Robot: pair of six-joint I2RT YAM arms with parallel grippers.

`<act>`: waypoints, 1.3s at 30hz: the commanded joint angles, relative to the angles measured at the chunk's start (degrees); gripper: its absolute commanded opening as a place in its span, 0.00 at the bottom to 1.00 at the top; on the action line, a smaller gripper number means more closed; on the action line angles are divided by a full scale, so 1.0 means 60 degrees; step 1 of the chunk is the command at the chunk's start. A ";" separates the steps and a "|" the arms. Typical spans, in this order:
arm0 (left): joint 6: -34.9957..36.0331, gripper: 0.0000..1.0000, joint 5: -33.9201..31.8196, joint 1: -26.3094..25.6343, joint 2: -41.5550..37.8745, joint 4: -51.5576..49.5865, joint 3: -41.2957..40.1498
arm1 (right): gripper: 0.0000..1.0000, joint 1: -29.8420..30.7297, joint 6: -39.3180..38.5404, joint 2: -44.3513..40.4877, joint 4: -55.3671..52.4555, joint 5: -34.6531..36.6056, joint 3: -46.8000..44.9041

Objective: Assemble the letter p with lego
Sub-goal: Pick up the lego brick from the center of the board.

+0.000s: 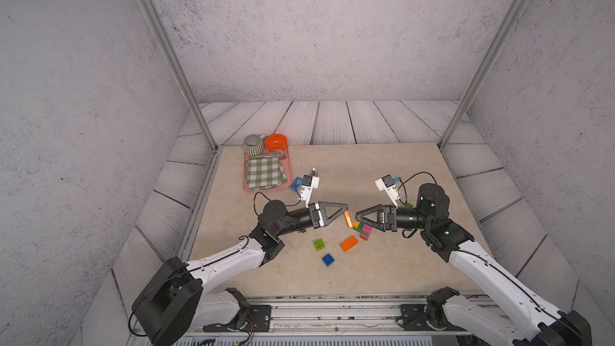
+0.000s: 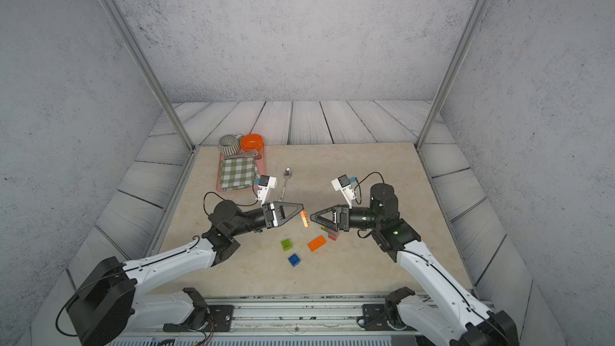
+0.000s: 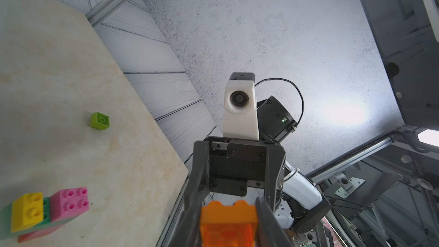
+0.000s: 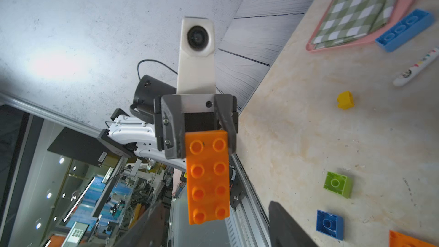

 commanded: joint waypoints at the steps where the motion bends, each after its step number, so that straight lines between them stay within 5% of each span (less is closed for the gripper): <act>1: -0.0077 0.07 0.0410 0.0086 -0.0095 0.0872 -0.0061 | 0.65 0.0205 -0.0133 0.0317 0.0016 -0.0615 0.0367; 13: -0.0205 0.07 0.0322 0.0086 0.0127 0.1085 -0.0097 | 0.46 0.0920 -0.0449 0.0824 -0.0158 -0.0840 0.0853; 27: -0.0147 0.07 0.0475 0.0086 0.0214 0.1014 -0.0181 | 0.47 0.0924 -0.0515 0.1208 -0.0255 -0.0842 0.1288; 35: 0.0057 0.08 0.0346 0.0100 -0.0081 0.0640 -0.0284 | 0.27 0.0907 -0.0461 0.1369 -0.0250 -0.0859 0.1403; 37: 0.0239 0.21 0.0166 0.0140 -0.0324 0.0109 -0.0294 | 0.16 0.0904 -0.0699 0.1370 -0.0546 -0.0778 0.1489; 39: 0.0499 0.56 -0.0149 0.0248 -0.0693 -0.0740 -0.0288 | 0.12 0.0927 -0.1638 0.1375 -0.1829 -0.0340 0.1781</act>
